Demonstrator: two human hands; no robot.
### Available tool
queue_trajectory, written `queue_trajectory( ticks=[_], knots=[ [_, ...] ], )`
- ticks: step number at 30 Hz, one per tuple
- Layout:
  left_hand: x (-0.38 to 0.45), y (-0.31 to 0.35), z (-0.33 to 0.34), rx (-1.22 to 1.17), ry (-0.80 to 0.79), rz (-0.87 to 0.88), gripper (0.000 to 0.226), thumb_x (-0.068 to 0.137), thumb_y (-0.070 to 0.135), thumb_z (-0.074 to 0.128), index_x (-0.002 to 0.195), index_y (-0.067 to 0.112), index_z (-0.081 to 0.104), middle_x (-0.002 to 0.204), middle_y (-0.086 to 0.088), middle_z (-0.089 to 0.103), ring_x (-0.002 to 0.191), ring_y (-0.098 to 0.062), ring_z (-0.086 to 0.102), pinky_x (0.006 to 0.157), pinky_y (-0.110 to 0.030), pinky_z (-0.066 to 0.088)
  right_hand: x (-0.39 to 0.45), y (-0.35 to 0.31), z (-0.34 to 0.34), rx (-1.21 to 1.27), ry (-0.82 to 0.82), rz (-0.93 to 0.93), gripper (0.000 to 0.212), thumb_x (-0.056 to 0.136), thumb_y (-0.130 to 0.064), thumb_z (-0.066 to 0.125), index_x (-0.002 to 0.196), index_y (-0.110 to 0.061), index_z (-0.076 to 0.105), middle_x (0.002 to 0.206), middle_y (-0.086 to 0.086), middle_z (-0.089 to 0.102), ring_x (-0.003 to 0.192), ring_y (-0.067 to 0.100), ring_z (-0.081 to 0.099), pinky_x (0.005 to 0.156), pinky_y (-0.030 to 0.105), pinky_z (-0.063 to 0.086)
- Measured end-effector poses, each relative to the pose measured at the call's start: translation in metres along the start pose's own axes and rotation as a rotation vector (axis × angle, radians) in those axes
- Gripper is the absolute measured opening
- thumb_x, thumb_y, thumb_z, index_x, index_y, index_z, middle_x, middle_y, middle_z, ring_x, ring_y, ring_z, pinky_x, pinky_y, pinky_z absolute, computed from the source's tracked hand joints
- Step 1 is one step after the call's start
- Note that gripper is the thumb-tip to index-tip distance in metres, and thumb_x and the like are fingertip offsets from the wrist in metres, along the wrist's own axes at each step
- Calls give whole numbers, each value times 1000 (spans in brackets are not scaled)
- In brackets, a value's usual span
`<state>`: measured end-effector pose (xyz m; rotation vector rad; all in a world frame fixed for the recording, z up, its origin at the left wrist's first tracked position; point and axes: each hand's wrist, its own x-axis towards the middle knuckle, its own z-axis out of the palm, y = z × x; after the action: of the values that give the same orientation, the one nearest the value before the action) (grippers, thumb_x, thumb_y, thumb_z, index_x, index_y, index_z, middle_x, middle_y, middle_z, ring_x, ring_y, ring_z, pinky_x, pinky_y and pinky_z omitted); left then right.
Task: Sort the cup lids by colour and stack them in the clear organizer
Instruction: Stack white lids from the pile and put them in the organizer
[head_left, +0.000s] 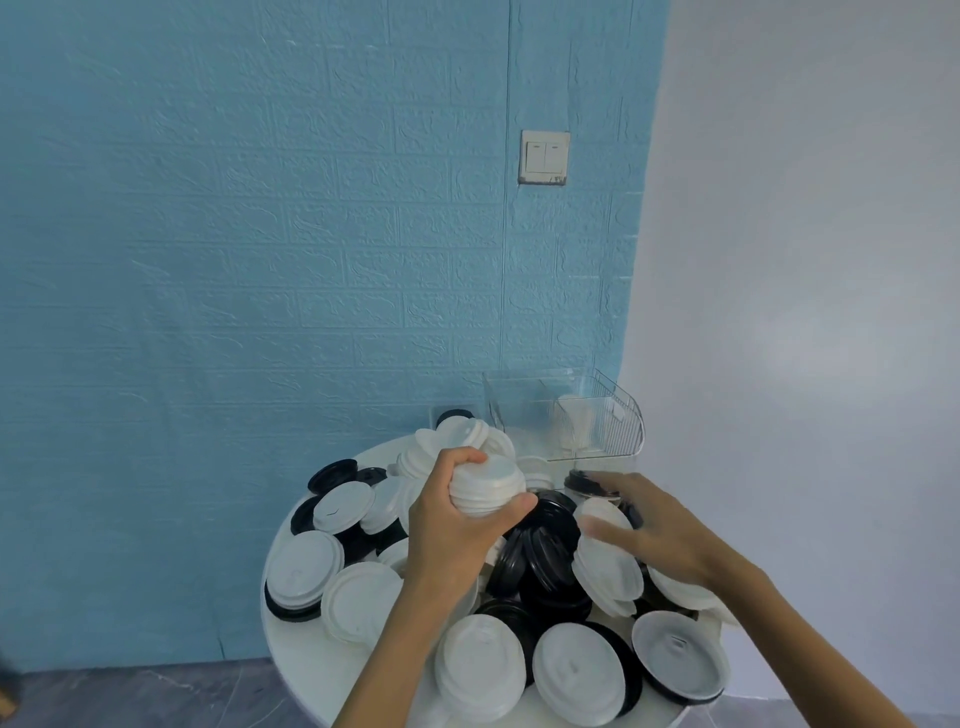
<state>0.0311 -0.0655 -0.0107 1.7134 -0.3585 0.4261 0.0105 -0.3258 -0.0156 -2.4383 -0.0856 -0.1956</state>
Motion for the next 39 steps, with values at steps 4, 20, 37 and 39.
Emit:
queue_trajectory(
  ticks=[4, 20, 37, 39],
  knots=[
    [-2, -1, 3, 2, -10, 5, 57, 63, 44, 94, 108, 37, 59, 101, 26, 63, 93, -1, 61, 72, -18, 52, -20, 10, 11, -182, -108, -22, 100, 63, -93, 60, 149, -49, 35, 143, -26, 38, 134, 4, 38, 116, 36, 34],
    [-3, -3, 3, -15, -23, 4, 66, 53, 59, 86, 109, 38, 59, 105, 26, 63, 98, -2, 62, 75, -17, 51, -13, -12, 11, 32, 99, -129, 54, 64, -58, 86, 114, -50, 66, 116, -25, 57, 105, -5, 54, 87, 17, 43],
    [-2, 0, 3, -78, -37, 7, 61, 66, 30, 95, 116, 37, 60, 107, 32, 63, 99, 4, 62, 78, -9, 46, 35, -132, 18, 490, 284, -279, 35, 82, -48, 64, 117, -48, 64, 114, -12, 63, 85, 4, 61, 78, 14, 44],
    [-2, 1, 3, -91, -38, -3, 69, 67, 31, 95, 122, 43, 56, 109, 35, 62, 100, 6, 62, 79, -10, 48, 36, -137, 19, 583, 299, -284, 25, 89, -41, 59, 114, -39, 63, 105, -15, 63, 78, -1, 57, 72, 9, 42]
  ],
)
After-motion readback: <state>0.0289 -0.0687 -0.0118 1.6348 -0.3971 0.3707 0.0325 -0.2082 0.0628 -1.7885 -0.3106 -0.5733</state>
